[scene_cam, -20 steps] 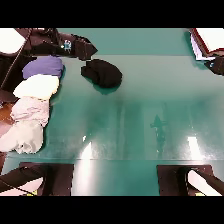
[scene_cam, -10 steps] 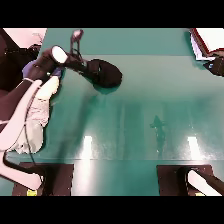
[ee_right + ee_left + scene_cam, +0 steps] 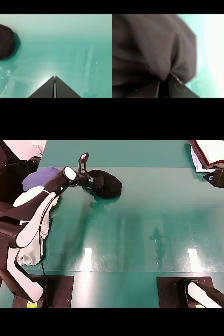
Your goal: Fold the shirts.
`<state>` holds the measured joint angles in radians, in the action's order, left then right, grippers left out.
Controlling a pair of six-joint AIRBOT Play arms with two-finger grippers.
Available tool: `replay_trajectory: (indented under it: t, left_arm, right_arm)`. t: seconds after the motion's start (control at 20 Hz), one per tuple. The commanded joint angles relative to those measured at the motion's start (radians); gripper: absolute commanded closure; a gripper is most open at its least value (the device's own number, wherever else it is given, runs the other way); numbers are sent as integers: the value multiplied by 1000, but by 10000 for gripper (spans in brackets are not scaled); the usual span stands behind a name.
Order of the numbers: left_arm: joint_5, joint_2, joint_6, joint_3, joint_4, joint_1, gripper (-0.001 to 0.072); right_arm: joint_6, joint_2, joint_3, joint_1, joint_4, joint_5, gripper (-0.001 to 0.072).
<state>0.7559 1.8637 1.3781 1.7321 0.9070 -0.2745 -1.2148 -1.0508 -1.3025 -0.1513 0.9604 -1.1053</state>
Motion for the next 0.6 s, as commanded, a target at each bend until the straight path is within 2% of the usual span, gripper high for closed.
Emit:
replay_trajectory:
  t: [0.0, 0.2, 0.4, 0.55]
  left_arm:
    - [183, -39, -89, 189, -9, -3, 681]
    - [391, -268, -186, 384, -23, -31, 680]
    - [613, -488, -229, 374, -23, -114, 679]
    - [630, -563, -231, 184, -20, -193, 678]
  right_arm:
    - [0, 0, -87, 0, 1, -5, 697]
    - [0, 0, -268, 0, 1, -29, 697]
    - [0, 0, -402, 0, 1, -77, 697]
    - [0, 0, -462, 0, 0, -141, 697]
